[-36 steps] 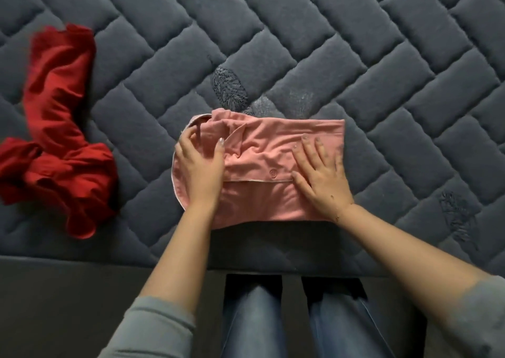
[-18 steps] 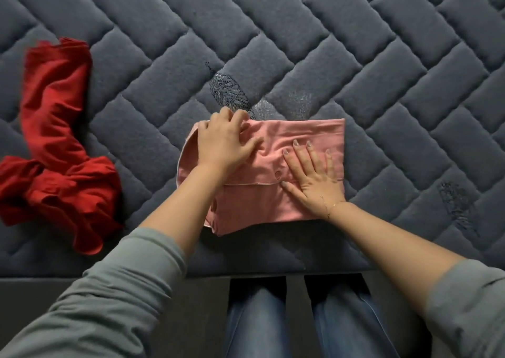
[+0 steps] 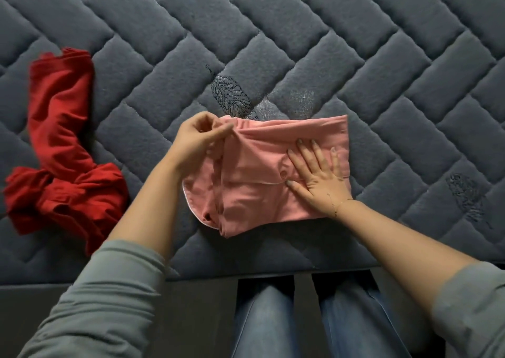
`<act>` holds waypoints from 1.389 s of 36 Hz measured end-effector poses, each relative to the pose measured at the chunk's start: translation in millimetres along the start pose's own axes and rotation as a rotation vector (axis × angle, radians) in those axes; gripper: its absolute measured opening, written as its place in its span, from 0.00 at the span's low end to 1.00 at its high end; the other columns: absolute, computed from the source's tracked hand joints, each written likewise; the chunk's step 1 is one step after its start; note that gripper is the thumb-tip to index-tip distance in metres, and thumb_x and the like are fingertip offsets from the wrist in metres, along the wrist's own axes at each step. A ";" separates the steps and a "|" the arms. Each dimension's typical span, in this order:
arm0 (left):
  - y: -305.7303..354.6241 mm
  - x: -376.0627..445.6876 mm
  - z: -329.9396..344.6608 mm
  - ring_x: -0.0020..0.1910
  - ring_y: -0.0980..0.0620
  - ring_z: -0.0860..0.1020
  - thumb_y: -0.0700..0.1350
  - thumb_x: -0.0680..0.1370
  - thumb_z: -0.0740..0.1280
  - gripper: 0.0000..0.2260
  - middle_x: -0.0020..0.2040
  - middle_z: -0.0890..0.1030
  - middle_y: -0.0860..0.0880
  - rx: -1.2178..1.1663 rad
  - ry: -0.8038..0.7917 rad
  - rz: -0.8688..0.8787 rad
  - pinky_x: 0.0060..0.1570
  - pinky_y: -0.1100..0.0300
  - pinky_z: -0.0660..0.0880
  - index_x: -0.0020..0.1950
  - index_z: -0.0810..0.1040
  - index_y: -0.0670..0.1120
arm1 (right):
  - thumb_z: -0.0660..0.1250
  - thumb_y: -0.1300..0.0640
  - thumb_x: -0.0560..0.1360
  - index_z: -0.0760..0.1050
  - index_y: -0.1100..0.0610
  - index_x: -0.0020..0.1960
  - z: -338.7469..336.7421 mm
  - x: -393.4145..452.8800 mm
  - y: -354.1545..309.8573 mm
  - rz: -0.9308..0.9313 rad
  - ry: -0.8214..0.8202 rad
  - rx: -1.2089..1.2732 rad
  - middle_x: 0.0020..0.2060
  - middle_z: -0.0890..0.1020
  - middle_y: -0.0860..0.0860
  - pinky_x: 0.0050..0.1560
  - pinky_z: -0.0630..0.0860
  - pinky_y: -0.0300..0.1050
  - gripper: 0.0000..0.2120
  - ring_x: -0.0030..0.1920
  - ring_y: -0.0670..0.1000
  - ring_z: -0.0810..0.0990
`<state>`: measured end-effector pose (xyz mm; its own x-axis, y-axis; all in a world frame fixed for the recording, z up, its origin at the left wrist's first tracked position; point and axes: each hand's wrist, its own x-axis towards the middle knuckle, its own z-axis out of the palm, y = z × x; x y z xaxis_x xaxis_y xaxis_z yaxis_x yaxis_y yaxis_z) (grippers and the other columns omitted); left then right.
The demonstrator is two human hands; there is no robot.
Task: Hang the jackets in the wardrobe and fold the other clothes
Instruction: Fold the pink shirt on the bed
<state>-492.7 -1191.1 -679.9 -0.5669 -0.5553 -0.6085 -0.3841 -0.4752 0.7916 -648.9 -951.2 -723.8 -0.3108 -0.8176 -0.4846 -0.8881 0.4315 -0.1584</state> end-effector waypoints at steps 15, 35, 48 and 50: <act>13.5 24.7 -18.0 0.45 0.64 0.78 0.45 0.78 0.68 0.01 0.46 0.80 0.52 0.330 0.088 0.139 0.47 0.68 0.73 0.47 0.78 0.50 | 0.68 0.45 0.68 0.65 0.60 0.73 3.8 -42.6 -80.0 -0.373 0.224 0.208 0.74 0.64 0.58 0.74 0.52 0.58 0.38 0.75 0.57 0.60; -3.4 -38.7 -16.7 0.45 0.57 0.74 0.36 0.76 0.69 0.27 0.48 0.79 0.47 0.440 -0.211 0.012 0.53 0.65 0.72 0.67 0.68 0.60 | 0.66 0.69 0.71 0.76 0.60 0.63 -36.2 -74.5 -102.3 -0.227 0.392 0.893 0.61 0.79 0.51 0.59 0.76 0.47 0.21 0.62 0.48 0.77; 79.6 -160.0 30.9 0.39 0.52 0.82 0.32 0.75 0.63 0.08 0.39 0.82 0.44 0.039 -0.426 -0.410 0.23 0.57 0.68 0.46 0.82 0.38 | 0.71 0.63 0.64 0.82 0.55 0.48 -189.7 -137.9 -7.4 0.242 0.029 1.735 0.44 0.86 0.52 0.41 0.80 0.39 0.13 0.45 0.48 0.84; 109.2 -141.2 41.1 0.24 0.58 0.77 0.36 0.72 0.66 0.07 0.26 0.77 0.51 0.012 -0.391 -0.354 0.19 0.66 0.68 0.35 0.78 0.44 | 0.71 0.62 0.64 0.80 0.57 0.52 -197.2 -116.1 8.3 0.240 -0.036 1.762 0.45 0.86 0.53 0.42 0.80 0.40 0.16 0.45 0.49 0.84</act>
<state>-484.6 -1136.5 -505.2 -0.6297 -0.0648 -0.7741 -0.6086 -0.5781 0.5435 -687.0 -927.9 -499.1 -0.3387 -0.6837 -0.6464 0.5585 0.4068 -0.7229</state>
